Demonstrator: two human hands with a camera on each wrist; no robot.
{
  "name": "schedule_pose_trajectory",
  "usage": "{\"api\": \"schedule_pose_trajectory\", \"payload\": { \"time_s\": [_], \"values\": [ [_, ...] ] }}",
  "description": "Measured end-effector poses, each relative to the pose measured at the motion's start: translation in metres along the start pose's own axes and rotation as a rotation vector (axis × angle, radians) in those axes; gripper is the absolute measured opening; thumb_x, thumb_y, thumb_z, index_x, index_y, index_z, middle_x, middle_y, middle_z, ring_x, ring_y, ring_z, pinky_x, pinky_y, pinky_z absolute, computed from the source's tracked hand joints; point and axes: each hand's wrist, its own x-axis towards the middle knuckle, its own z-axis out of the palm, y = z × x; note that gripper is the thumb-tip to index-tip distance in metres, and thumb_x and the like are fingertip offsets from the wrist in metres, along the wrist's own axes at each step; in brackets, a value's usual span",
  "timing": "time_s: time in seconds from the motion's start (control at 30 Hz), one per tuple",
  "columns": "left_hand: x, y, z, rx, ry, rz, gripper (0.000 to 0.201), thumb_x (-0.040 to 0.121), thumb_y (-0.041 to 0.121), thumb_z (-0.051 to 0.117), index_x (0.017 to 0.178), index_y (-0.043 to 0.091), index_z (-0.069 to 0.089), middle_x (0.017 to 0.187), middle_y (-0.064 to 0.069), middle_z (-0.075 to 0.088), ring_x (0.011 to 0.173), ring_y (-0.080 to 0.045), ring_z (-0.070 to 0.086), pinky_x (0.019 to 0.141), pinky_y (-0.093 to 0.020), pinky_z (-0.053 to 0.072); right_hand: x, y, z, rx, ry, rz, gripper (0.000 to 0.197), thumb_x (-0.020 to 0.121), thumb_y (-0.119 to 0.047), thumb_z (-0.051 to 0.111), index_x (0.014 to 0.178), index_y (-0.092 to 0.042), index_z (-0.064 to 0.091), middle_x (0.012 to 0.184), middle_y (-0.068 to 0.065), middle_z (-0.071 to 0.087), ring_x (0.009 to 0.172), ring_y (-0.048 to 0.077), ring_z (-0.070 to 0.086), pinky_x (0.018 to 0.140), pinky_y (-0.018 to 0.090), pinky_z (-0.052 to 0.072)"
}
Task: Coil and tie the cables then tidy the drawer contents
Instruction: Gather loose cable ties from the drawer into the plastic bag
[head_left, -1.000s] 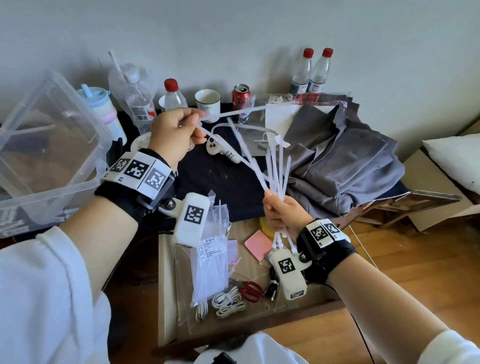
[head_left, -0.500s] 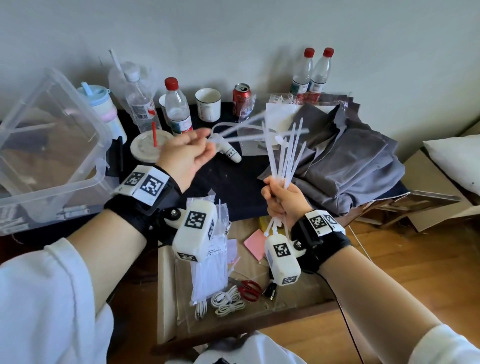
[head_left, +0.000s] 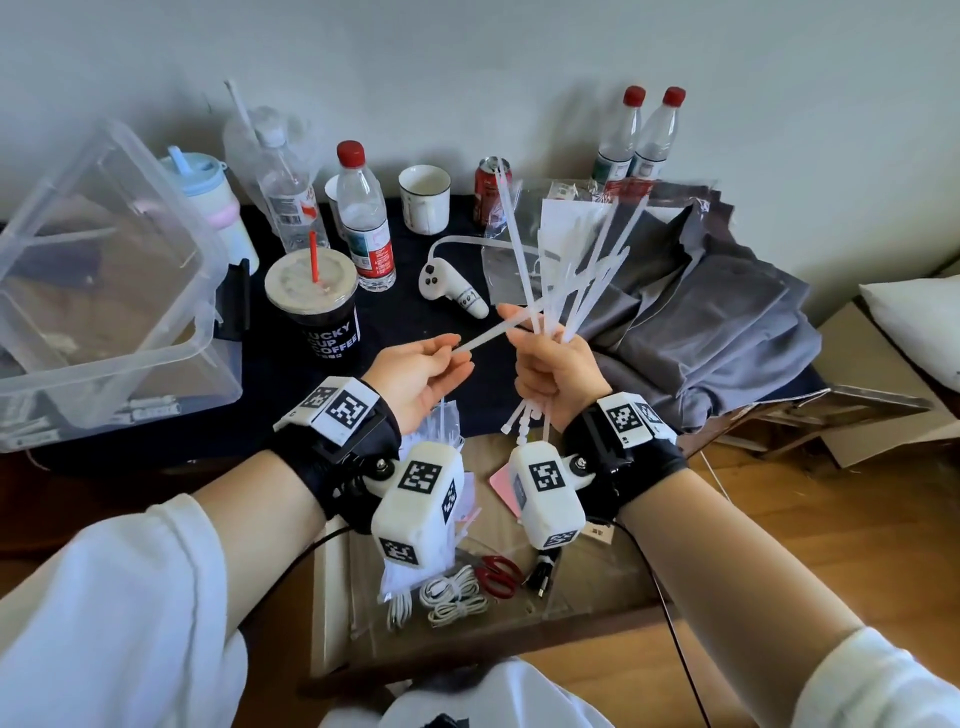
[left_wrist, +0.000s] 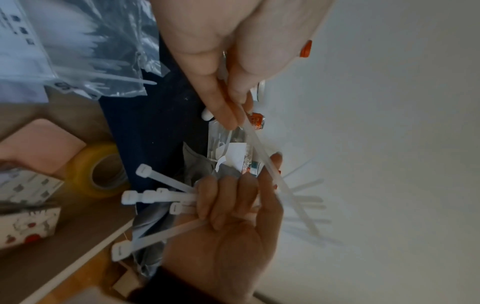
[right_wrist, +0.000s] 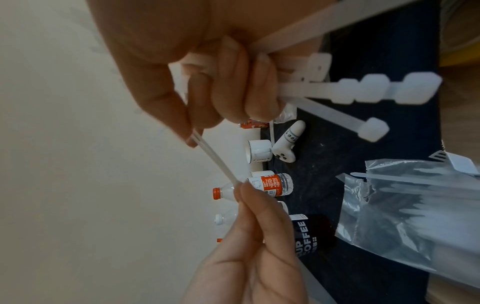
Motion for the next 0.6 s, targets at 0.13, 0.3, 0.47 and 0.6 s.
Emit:
{"api": "schedule_pose_trajectory", "payload": {
  "time_s": [0.13, 0.3, 0.47, 0.6],
  "values": [
    [-0.003, -0.003, -0.001, 0.2, -0.118, -0.036, 0.016, 0.094, -0.004, 0.046, 0.097, 0.002, 0.061, 0.081, -0.009, 0.058, 0.075, -0.013, 0.06, 0.061, -0.018, 0.057, 0.003, -0.002, 0.005, -0.179, 0.004, -0.002, 0.043, 0.1, -0.035, 0.035, 0.067, -0.012, 0.051, 0.043, -0.009, 0.026, 0.035, 0.004, 0.019, 0.045, 0.024, 0.009],
    [0.0, -0.003, -0.008, 0.259, -0.178, -0.076, 0.016, 0.092, -0.001, 0.052, 0.092, 0.01, 0.063, 0.073, -0.003, 0.061, 0.062, -0.006, 0.066, 0.059, -0.018, 0.056, 0.005, -0.004, 0.01, -0.297, 0.009, -0.056, 0.051, 0.101, -0.04, 0.022, 0.06, -0.012, 0.037, 0.058, 0.006, 0.027, 0.037, 0.008, 0.024, 0.045, 0.024, 0.014],
    [0.004, -0.009, -0.008, 0.367, -0.198, -0.09, 0.013, 0.091, 0.003, 0.057, 0.094, 0.014, 0.063, 0.076, -0.001, 0.063, 0.08, -0.012, 0.062, 0.073, -0.022, 0.054, 0.012, -0.002, 0.012, -0.233, 0.061, -0.096, 0.055, 0.099, -0.045, 0.021, 0.055, -0.013, 0.027, 0.063, 0.002, 0.04, 0.042, 0.01, 0.026, 0.046, 0.022, 0.021],
    [0.01, -0.015, -0.009, 0.193, -0.099, -0.259, 0.022, 0.097, 0.036, 0.047, 0.103, 0.017, 0.056, 0.097, -0.007, 0.057, 0.105, -0.025, 0.052, 0.083, -0.043, 0.045, 0.017, -0.003, 0.014, -0.106, 0.034, -0.189, 0.063, 0.09, -0.061, 0.025, 0.048, -0.017, 0.039, 0.06, 0.001, 0.048, 0.045, 0.012, 0.033, 0.049, 0.025, 0.03]
  ]
}}
